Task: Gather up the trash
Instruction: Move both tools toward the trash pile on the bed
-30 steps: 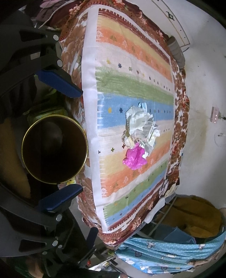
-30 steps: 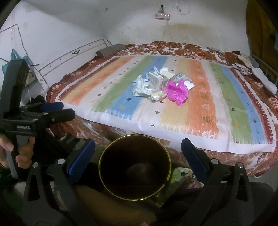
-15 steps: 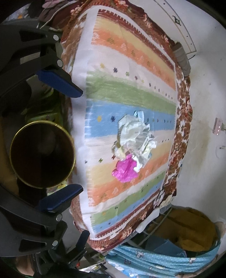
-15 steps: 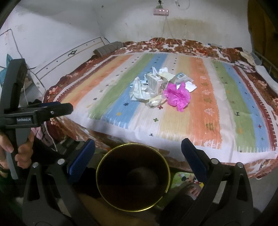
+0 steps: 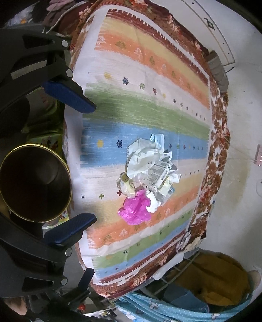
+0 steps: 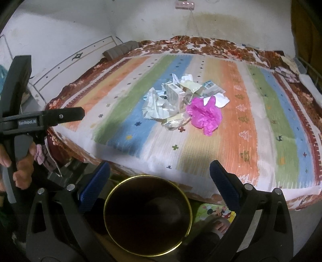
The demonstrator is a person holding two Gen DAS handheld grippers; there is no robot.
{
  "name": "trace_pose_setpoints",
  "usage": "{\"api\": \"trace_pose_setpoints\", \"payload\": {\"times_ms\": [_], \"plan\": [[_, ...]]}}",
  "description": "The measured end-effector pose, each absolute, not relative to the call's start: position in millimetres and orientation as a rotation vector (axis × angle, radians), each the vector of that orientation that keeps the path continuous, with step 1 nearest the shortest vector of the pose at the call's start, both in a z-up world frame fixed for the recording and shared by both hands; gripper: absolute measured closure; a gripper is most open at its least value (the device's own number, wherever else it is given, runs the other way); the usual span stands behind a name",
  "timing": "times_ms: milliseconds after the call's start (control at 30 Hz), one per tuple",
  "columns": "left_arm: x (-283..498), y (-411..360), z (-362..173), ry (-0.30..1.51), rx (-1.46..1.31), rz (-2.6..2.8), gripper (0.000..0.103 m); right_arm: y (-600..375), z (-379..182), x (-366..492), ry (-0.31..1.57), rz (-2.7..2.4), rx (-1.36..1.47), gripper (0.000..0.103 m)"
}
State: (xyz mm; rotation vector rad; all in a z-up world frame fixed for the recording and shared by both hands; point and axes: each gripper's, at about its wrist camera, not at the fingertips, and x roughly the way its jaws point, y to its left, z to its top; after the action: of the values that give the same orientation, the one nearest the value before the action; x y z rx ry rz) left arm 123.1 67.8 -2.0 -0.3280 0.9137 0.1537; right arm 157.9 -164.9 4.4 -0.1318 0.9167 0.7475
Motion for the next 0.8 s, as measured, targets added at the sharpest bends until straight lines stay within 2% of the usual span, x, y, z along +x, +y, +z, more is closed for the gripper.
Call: {"api": "trace_pose_setpoints", "payload": {"times_ms": [333, 667, 800], "plan": [[168, 73, -16, 0.970, -0.310, 0.165, 0.006, -148, -13, 203, 1.004, 0.715, -0.137, 0.009], [205, 92, -28, 0.971, -0.419, 0.139, 0.007, -130, -30, 238, 1.083, 0.726, -0.076, 0.009], [221, 102, -34, 0.964, -0.455, 0.146, 0.008, -122, -38, 253, 1.112, 0.734, -0.042, 0.012]]}}
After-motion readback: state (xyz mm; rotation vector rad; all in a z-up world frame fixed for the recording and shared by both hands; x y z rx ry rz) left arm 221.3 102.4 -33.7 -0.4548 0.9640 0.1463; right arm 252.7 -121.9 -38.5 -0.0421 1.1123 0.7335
